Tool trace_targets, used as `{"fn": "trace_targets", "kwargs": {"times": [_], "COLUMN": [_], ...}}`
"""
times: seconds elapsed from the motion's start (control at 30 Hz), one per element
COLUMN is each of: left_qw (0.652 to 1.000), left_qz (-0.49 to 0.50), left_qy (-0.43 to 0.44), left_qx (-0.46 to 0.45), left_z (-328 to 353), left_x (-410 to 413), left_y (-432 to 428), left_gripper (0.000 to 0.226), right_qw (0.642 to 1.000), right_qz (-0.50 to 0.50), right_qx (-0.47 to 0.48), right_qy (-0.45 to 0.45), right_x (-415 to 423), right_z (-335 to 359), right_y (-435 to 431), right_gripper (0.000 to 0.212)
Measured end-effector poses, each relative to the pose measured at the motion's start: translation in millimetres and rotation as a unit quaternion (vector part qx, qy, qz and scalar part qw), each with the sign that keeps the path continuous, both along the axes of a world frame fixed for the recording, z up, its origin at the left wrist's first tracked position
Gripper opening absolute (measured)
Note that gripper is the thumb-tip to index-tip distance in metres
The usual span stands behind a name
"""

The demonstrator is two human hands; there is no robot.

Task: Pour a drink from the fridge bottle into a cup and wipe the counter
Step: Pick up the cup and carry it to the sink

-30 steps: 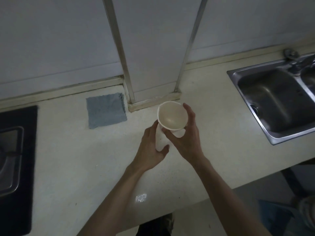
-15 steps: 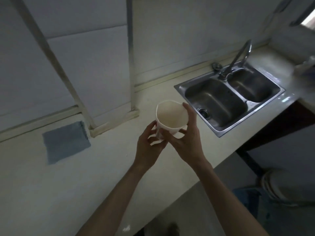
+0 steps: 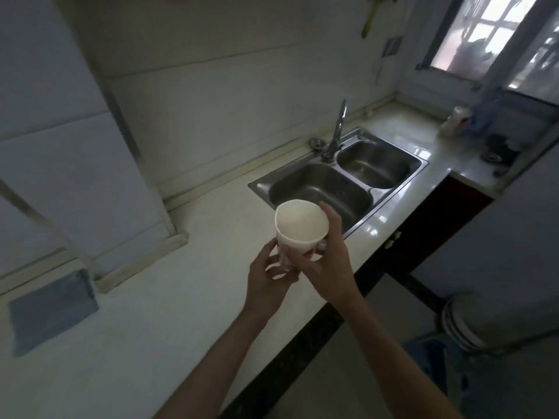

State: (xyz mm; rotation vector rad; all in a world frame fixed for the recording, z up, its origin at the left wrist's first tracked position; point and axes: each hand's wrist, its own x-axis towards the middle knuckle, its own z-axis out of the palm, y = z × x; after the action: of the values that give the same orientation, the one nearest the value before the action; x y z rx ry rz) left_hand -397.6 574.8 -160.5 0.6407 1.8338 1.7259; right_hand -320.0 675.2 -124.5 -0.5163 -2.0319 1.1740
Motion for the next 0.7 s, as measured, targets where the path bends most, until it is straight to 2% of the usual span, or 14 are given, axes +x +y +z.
{"fn": "trace_targets", "kwargs": {"times": [0.17, 0.33, 0.53, 0.7], "left_qw": [0.999, 0.998, 0.995, 0.988], "left_qz": [-0.017, -0.042, -0.091, -0.144], "left_qy": [-0.023, -0.039, -0.040, -0.054], "left_qx": [0.019, 0.025, 0.015, 0.012], "left_z": [10, 16, 22, 26], "left_x": [51, 102, 153, 183], "left_y": [48, 93, 137, 171], "left_gripper": [0.064, 0.059, 0.066, 0.056], "right_qw": [1.000, 0.999, 0.996, 0.993], "right_qz": [-0.017, -0.029, -0.065, -0.098], "right_qx": [-0.003, -0.034, -0.055, -0.067], "right_qy": [-0.008, 0.002, 0.002, 0.007], "right_x": [56, 114, 172, 209], "right_z": [10, 19, 18, 17], "right_y": [45, 85, 126, 154], "right_gripper": [0.091, 0.085, 0.091, 0.091]}}
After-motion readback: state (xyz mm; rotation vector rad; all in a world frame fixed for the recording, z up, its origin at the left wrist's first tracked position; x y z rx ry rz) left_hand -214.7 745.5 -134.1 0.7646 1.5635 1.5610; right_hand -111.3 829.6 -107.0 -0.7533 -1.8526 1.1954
